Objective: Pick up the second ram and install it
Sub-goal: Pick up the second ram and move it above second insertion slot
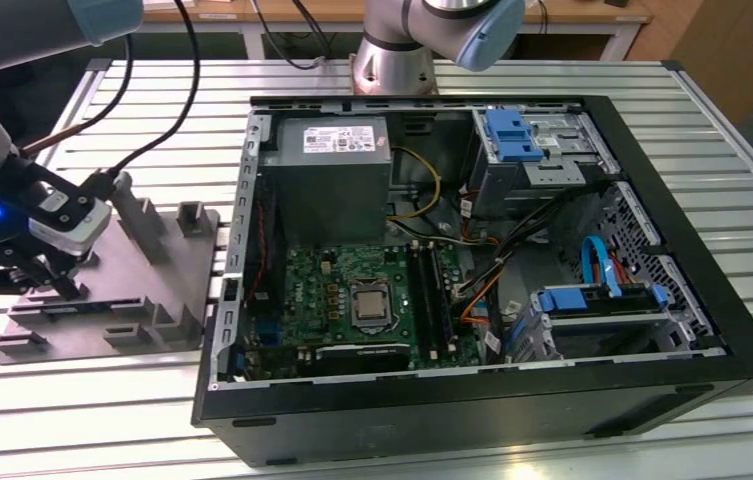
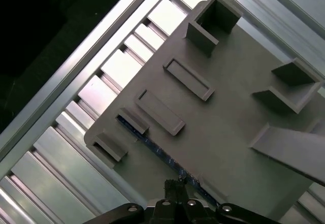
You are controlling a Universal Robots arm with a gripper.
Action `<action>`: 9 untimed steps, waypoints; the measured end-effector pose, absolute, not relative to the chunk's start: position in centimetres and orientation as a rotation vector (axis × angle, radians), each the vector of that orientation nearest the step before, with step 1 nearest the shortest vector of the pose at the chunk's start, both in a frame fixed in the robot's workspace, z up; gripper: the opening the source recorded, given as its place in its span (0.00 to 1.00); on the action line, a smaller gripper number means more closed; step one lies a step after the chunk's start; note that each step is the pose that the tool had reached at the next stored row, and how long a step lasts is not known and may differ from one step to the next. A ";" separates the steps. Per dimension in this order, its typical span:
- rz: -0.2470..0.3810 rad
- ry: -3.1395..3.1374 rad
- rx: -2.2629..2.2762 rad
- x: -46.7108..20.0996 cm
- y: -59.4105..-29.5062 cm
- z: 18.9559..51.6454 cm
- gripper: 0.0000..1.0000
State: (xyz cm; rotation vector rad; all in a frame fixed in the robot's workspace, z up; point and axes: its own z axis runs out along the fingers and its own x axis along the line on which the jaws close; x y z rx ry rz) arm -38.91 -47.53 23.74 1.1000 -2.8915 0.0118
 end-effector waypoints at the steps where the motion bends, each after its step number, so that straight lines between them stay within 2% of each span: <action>1: 0.012 -2.888 1.109 -38.9 -47.5 23.7 0.11; 9: 0.014 -2.862 1.175 -38.9 -47.5 23.7 0.11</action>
